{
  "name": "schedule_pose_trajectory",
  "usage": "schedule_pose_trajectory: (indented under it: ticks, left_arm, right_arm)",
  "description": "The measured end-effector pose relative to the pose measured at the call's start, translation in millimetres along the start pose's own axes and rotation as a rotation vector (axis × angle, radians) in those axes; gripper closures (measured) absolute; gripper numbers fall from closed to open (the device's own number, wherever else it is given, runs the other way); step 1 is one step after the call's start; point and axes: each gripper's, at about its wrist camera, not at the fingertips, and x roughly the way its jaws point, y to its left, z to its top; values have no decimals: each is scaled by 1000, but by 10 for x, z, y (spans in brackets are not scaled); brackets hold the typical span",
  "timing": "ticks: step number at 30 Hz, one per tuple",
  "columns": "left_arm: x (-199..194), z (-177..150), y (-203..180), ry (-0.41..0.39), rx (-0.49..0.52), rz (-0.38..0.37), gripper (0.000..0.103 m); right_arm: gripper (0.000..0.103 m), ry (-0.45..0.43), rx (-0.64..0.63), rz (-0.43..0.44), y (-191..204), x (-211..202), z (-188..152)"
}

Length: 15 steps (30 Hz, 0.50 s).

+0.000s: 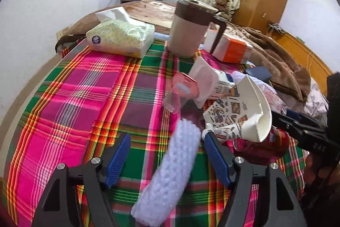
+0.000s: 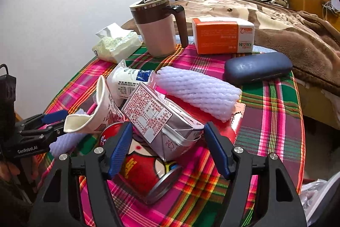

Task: Collect trash
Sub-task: 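Grasp the white foam sleeve with the left gripper while the right reaches the carton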

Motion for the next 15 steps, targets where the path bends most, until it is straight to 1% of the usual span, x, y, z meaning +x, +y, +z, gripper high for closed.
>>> schedule_pose_trajectory:
  ticks: [1, 3, 5, 7, 11, 14, 15]
  left_arm:
    - [-2, -21, -8, 10, 9, -7, 31]
    - [14, -63, -14, 33, 23, -13, 31]
    - [15, -126, -7, 48, 29, 17, 31]
    - [-6, -182, -9, 47, 45, 27, 31]
    - [2, -236, 38, 67, 24, 47, 31]
    - [-18, -268, 42, 64, 22, 55, 42]
    - [-22, -274, 43, 66, 21, 52, 49]
  right_arm:
    - [33, 4, -3, -6, 6, 7, 2]
    - [36, 7, -4, -12, -5, 6, 2]
    - [38, 6, 6, -18, -29, -1, -9]
    - [39, 1, 19, -25, -58, -23, -35]
    - [40, -7, 45, -40, -112, -65, -78]
    - [40, -6, 64, -45, -151, -99, -103]
    - [41, -3, 75, -40, -169, -112, -112]
